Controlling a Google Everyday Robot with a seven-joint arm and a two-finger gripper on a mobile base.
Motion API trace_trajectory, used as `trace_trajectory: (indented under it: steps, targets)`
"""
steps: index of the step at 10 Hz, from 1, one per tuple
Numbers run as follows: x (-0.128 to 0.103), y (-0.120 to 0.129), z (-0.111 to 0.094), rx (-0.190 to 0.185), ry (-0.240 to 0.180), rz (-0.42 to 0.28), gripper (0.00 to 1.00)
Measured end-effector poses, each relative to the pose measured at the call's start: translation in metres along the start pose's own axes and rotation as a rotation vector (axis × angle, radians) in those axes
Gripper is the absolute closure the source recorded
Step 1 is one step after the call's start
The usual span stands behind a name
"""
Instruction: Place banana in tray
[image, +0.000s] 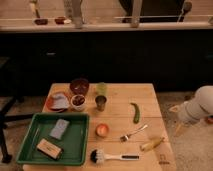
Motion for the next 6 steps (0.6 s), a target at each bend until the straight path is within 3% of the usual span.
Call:
trace_trajectory:
  steps: [6]
  targets:
    - [-0.0011,-0.0014,0.0007,-0.001,-0.002,-0.005,0.2]
